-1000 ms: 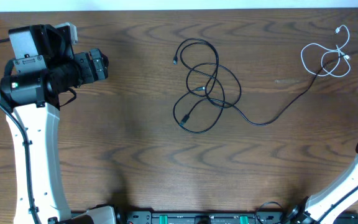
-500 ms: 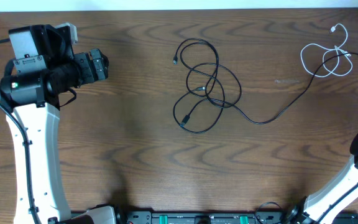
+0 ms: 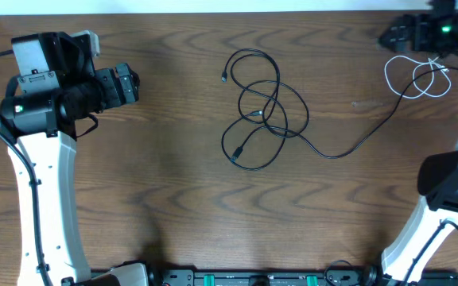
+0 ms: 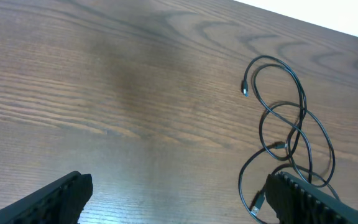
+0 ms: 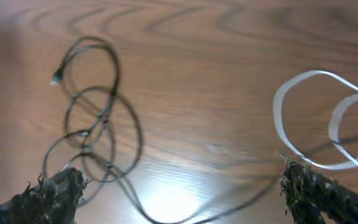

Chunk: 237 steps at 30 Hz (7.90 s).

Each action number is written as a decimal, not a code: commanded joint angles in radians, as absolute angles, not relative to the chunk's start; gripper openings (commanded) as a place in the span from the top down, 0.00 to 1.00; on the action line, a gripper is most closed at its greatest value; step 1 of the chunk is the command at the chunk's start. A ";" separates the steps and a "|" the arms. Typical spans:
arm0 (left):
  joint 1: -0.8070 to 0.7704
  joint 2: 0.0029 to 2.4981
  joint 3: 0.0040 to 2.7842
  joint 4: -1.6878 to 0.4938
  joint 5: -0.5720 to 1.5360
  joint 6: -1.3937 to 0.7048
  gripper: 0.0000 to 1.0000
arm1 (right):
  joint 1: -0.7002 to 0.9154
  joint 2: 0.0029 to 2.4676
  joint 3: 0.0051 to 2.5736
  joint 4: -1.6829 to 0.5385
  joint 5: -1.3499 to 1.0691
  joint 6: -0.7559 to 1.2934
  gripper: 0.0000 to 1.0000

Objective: Untangle cables

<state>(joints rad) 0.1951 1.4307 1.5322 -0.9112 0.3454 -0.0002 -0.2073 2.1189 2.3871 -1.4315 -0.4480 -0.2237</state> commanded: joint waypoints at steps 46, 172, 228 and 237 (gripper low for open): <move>0.193 1.436 1.536 -0.916 0.348 -0.001 0.06 | 0.149 1.748 1.378 -1.040 -0.237 -0.273 0.02; 0.193 1.436 1.536 -0.946 0.348 -0.001 0.06 | -0.654 1.681 1.477 -0.850 0.316 0.410 0.99; 0.193 1.451 1.506 -0.983 0.348 -0.001 0.05 | 0.079 1.802 1.690 -1.002 -0.347 0.115 0.14; 0.193 1.452 1.506 -0.976 0.347 0.000 0.05 | 0.276 1.998 1.690 -0.783 -0.260 0.214 0.15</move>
